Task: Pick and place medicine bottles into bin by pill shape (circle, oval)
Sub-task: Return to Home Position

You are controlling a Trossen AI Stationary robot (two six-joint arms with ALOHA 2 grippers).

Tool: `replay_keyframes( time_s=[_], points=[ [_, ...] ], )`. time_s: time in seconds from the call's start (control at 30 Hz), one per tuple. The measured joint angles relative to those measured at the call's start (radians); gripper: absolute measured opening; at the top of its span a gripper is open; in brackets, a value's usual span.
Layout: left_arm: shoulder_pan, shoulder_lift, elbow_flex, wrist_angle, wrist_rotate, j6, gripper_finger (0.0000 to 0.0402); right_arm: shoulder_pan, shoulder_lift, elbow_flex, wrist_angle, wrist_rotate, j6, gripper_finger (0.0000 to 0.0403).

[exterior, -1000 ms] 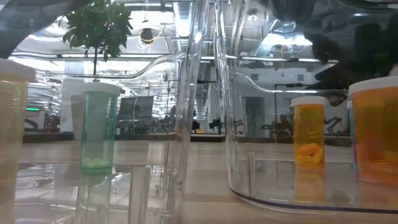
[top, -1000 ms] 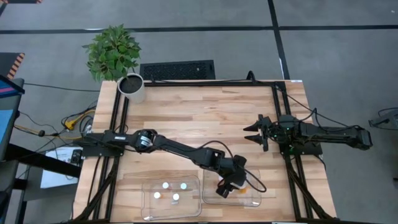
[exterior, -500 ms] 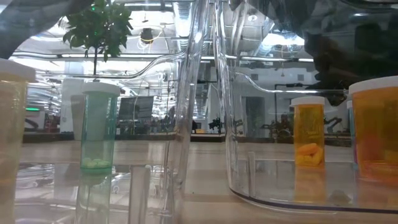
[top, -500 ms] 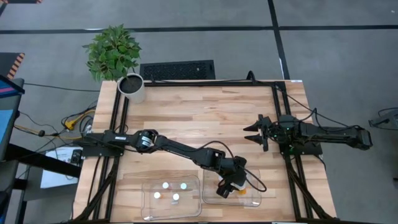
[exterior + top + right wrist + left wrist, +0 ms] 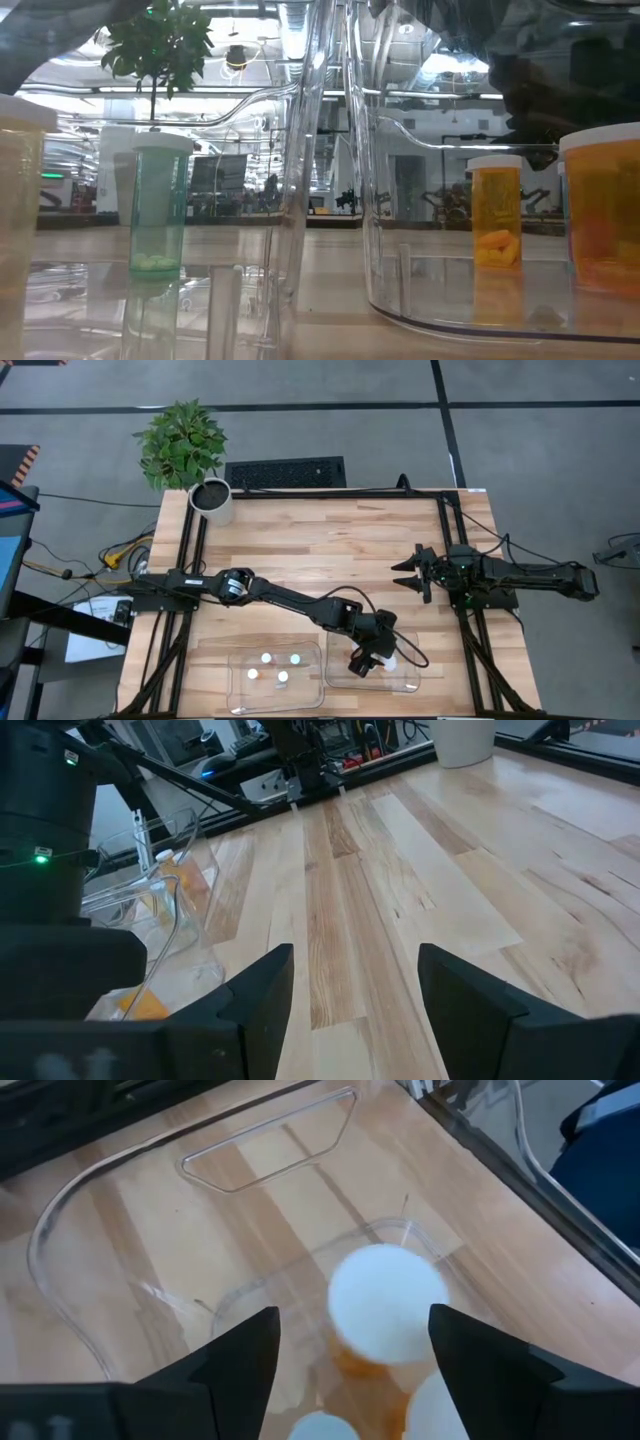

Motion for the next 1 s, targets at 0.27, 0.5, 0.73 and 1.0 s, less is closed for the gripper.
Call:
replay_keyframes(
  time_s=[0.27,0.5,0.73,1.0],
  points=[
    [0.000,0.004,0.022,-0.005,-0.004,0.001,0.0253,0.000,0.000,0.000,0.000,0.000,0.000,0.0225],
    [0.000,-0.044,0.073,-0.053,-0.017,0.036,0.0253,0.000,0.000,0.000,0.000,0.000,0.000,0.0225],
    [0.000,-0.196,0.076,-0.119,-0.173,0.024,0.0253,0.000,0.000,0.000,0.000,0.000,0.000,0.0225],
    [-0.011,-0.367,0.074,-0.320,-0.294,0.005,0.0253,0.000,0.000,0.000,0.000,0.000,0.001,0.0225]
  ],
)
